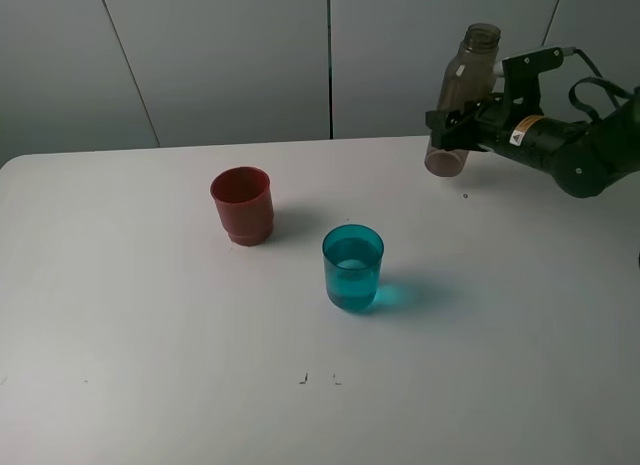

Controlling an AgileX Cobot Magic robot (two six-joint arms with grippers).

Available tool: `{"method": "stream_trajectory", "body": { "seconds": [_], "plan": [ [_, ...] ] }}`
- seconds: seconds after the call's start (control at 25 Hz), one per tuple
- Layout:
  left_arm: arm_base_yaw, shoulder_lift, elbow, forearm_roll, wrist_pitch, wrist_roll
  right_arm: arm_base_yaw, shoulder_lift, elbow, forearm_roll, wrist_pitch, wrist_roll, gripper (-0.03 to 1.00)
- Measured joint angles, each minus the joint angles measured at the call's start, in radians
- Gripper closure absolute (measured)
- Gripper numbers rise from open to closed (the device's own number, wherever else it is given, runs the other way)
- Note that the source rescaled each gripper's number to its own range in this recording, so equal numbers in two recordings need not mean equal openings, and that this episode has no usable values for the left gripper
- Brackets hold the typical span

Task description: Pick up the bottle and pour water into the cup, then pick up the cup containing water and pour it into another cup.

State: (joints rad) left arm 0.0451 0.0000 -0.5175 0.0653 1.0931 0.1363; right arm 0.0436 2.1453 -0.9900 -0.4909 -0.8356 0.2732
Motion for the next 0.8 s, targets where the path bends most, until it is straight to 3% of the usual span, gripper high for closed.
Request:
{"method": "stream_trajectory", "body": {
  "seconds": [0.8],
  "plan": [
    [0.0, 0.0, 0.0, 0.0, 0.0, 0.0, -0.002, 0.048, -0.024, -0.047, 0.04, 0.037, 0.94]
  ]
}}
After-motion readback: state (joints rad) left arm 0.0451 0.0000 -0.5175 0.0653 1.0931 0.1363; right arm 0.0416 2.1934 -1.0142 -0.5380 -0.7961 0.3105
